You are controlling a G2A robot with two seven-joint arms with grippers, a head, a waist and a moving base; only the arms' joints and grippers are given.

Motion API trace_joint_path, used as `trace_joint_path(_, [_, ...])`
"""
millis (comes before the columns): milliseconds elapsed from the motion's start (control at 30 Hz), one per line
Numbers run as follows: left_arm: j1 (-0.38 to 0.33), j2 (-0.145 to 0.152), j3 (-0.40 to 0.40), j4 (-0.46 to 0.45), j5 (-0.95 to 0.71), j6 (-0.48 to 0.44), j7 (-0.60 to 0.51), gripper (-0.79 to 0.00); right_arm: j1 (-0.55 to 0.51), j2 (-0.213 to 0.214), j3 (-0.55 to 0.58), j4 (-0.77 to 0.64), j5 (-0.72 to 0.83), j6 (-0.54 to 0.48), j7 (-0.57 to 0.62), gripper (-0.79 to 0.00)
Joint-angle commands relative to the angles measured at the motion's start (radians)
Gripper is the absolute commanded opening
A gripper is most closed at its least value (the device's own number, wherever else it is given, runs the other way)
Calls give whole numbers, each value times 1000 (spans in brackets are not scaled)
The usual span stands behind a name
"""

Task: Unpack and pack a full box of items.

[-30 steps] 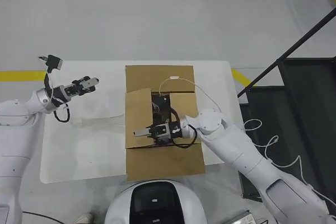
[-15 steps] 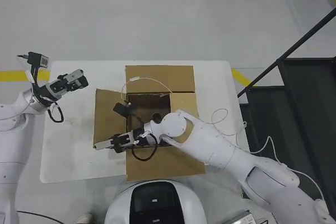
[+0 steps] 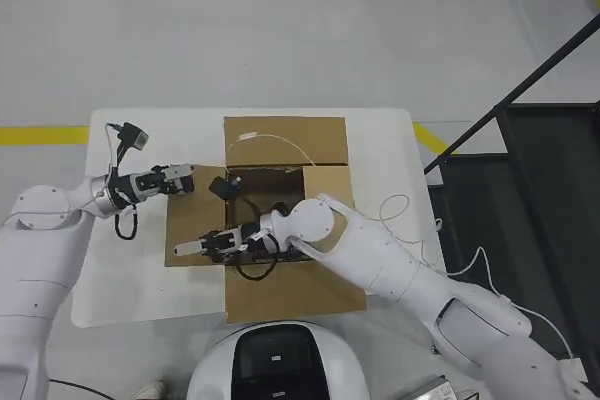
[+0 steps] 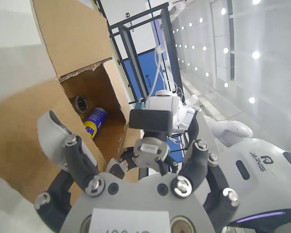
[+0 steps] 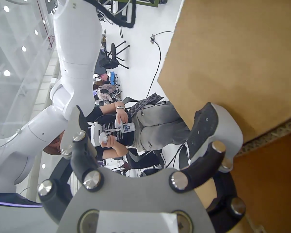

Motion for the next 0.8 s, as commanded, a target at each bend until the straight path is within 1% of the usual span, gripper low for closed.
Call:
trace_joint_path(0, [-9,-6,21,21,30,-6,32,0,-42,28,65,-33,-4,-6,10,0])
trace_joint_path(100, [-21,-12,47,44,102,-18,70,0,-137,81,197,-108,-15,-7,31,0])
trace_joint_path(200, [-29,-18,81,54,194,-18,112,0,-253,134,351,-197,-21,-1,60,0])
trace_joint_path(267, [-32,-25,105,56,231,-16,140,0,-332,163,448,-259,-29,8,74,0])
trace_joint_path(367, [-38,-37,142,61,268,-9,170,0,-440,194,575,-333,-22,11,93,0])
trace_joint_path(467, [-53,-49,171,66,281,-9,180,0,-519,214,661,-382,-10,12,109,0])
trace_joint_path(567, [-71,-57,184,67,270,-20,169,0,-570,224,717,-405,7,7,117,0])
trace_joint_path(667, [-95,-56,173,67,262,-33,153,0,-603,231,752,-412,23,-1,122,0])
trace_joint_path(767, [-115,-46,137,48,223,-32,111,0,-631,237,782,-416,37,-15,132,0])
